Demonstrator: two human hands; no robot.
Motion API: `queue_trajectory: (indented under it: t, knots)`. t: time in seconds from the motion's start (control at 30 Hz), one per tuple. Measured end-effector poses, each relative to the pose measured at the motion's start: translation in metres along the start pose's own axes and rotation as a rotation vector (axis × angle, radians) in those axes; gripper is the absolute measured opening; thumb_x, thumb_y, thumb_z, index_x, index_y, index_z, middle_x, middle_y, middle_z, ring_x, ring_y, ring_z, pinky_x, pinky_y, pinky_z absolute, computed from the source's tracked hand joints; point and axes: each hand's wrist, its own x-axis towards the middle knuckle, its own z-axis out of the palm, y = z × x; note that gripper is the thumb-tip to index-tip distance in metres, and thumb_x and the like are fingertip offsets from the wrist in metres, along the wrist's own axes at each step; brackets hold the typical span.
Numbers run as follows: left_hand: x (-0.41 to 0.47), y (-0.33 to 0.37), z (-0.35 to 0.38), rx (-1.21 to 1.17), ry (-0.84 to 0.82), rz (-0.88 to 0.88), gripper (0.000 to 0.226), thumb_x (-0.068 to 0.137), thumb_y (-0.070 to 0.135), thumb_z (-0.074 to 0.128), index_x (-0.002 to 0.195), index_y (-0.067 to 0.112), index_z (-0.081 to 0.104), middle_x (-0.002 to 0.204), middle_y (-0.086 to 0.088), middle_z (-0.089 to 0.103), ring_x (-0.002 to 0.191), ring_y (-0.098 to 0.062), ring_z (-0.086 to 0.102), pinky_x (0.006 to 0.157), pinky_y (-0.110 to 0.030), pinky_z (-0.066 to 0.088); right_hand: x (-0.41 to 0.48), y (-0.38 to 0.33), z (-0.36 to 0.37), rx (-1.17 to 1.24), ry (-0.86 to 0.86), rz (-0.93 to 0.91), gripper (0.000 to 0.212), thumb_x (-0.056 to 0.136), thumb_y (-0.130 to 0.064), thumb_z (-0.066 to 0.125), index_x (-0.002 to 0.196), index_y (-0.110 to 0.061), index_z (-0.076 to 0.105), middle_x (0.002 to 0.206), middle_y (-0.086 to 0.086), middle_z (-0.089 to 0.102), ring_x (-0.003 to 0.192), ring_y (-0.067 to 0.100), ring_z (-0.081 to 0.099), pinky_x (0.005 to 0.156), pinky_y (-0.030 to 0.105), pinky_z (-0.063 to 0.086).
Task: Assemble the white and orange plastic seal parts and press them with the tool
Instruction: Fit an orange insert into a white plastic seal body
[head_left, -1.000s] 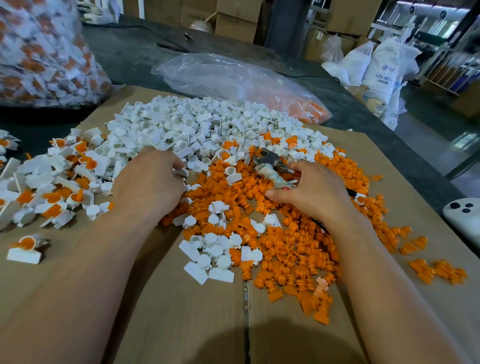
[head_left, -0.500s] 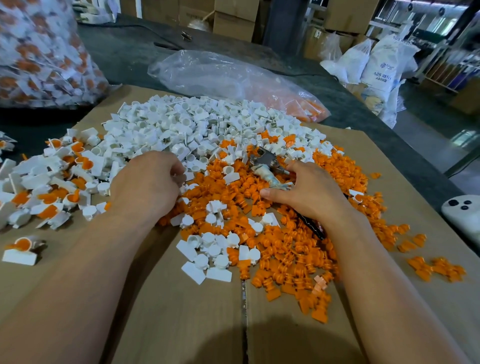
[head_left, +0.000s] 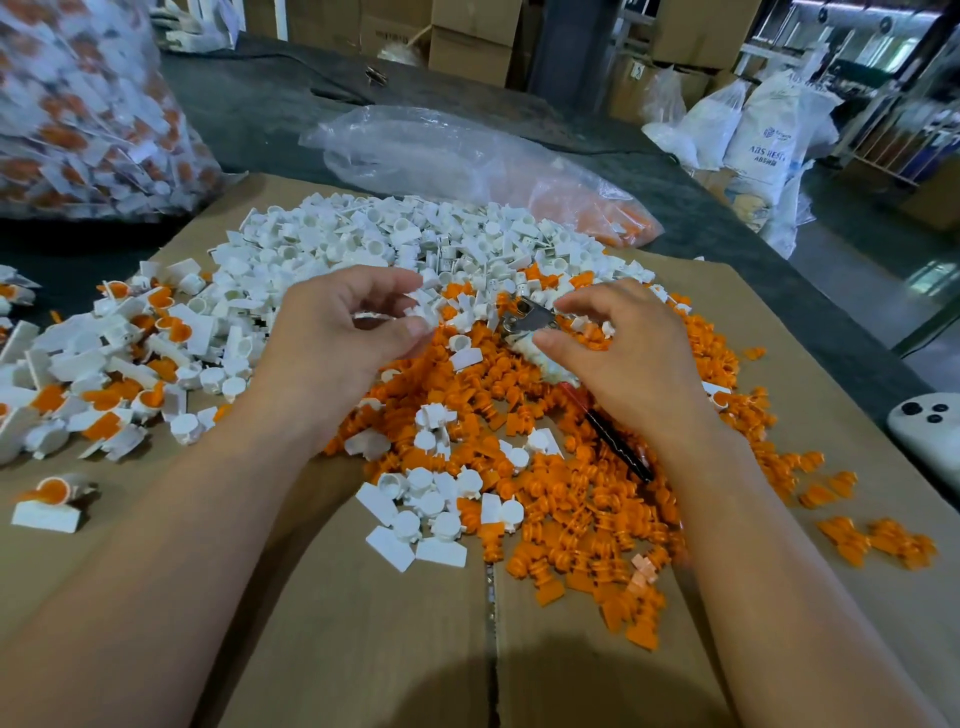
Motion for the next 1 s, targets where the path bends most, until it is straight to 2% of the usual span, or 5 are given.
queue_trajectory:
  t: [0.2, 0.5, 0.7, 0.8, 1.0]
  knots:
    - [-0.003, 0.003, 0.004, -0.168, -0.128, -0.074, 0.033, 0.077, -0.009, 0.064, 0.093, 0.02, 0.064, 0.08, 0.0, 0.057, 0.065, -0.003, 0.063, 0.063, -0.013, 0.052, -0.01, -0.019, 0.011, -0.145, -0.326, -0.22, 0.026, 0.077, -0.048, 0.064, 0.086, -0.025, 0.069, 0.076, -0.013, 0.04, 0.085, 0.008, 0.037, 0.068, 0.026, 0.025]
    - [-0.004, 0.006, 0.005, -0.244, -0.194, -0.082, 0.033, 0.061, -0.005, 0.07, 0.085, 0.019, 0.067, 0.071, 0.006, 0.061, 0.065, -0.006, 0.066, 0.063, -0.014, 0.053, -0.011, -0.02, 0.018, -0.297, -0.396, -0.206, 0.028, 0.081, -0.048, 0.061, 0.099, -0.027, 0.066, 0.086, -0.009, 0.041, 0.101, 0.015, 0.042, 0.077, 0.029, 0.022]
    - [-0.004, 0.005, 0.006, -0.239, -0.203, -0.096, 0.032, 0.064, -0.007, 0.068, 0.084, 0.019, 0.068, 0.068, 0.007, 0.063, 0.069, -0.011, 0.068, 0.061, -0.016, 0.054, -0.012, -0.019, 0.017, -0.124, -0.377, -0.193, 0.011, 0.081, -0.03, 0.066, 0.081, -0.026, 0.056, 0.077, -0.015, 0.041, 0.083, 0.005, 0.04, 0.079, 0.026, 0.032]
    - [-0.005, 0.005, 0.005, -0.271, -0.217, -0.106, 0.032, 0.061, -0.004, 0.068, 0.085, 0.017, 0.068, 0.07, 0.006, 0.064, 0.072, -0.016, 0.071, 0.061, -0.019, 0.056, -0.01, -0.018, 0.011, 0.086, -0.288, -0.102, 0.017, 0.085, -0.018, 0.063, 0.08, -0.028, 0.05, 0.073, -0.018, 0.048, 0.069, 0.001, 0.048, 0.062, 0.012, 0.039]
    - [-0.007, 0.005, 0.007, -0.238, -0.247, -0.08, 0.034, 0.068, -0.01, 0.067, 0.083, 0.021, 0.07, 0.09, -0.013, 0.064, 0.081, -0.024, 0.068, 0.067, -0.022, 0.057, -0.013, -0.026, 0.003, 0.495, -0.084, -0.095, 0.03, 0.084, -0.006, 0.062, 0.076, -0.034, 0.055, 0.075, -0.015, 0.059, 0.071, -0.004, 0.055, 0.066, 0.011, 0.044]
